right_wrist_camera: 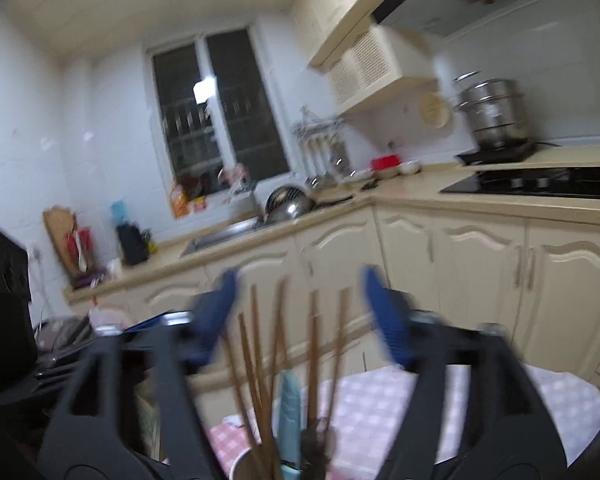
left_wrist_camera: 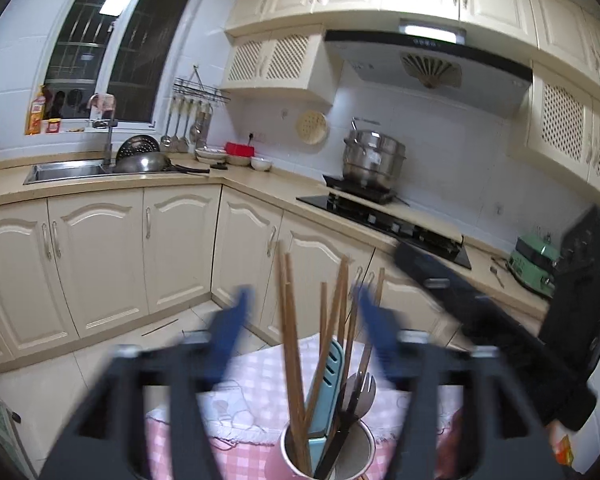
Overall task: Organize utensils
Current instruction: 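Open both tools to drop the chopsticks into the pink cup, then move both tools back down to the last two chopsticks on the cloth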
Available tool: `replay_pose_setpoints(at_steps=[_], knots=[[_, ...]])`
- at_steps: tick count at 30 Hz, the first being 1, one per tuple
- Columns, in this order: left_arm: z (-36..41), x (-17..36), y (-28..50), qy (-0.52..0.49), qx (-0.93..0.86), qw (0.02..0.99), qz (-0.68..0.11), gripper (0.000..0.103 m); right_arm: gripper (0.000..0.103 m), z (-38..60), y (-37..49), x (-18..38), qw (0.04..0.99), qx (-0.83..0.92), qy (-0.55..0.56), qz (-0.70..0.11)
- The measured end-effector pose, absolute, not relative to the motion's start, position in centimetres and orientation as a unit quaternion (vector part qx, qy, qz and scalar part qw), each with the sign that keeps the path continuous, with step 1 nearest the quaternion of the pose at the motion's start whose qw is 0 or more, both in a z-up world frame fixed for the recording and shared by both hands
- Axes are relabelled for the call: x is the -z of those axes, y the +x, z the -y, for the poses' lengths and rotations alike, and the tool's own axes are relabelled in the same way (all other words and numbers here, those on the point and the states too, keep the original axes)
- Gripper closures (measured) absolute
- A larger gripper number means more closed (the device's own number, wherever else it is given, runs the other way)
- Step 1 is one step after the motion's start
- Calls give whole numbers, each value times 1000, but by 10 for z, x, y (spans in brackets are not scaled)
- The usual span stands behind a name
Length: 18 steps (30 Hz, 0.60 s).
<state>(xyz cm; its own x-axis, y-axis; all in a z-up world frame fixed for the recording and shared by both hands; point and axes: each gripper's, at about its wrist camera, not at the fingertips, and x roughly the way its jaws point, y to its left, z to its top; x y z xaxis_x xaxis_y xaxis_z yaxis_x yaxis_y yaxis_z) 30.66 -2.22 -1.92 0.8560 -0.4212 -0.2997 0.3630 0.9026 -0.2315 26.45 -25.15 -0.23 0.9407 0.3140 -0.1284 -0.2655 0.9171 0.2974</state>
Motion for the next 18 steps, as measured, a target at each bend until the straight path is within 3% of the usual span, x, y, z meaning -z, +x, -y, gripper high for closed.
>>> replay_pose_setpoints(at_steps=[5, 18], knots=[[11, 9, 288, -81, 184, 966, -161, 16, 9, 282, 243, -12, 976, -122, 154, -91], [23, 6, 225, -24, 155, 970, -184, 12, 8, 314, 212, 10, 952, -95, 157, -244]])
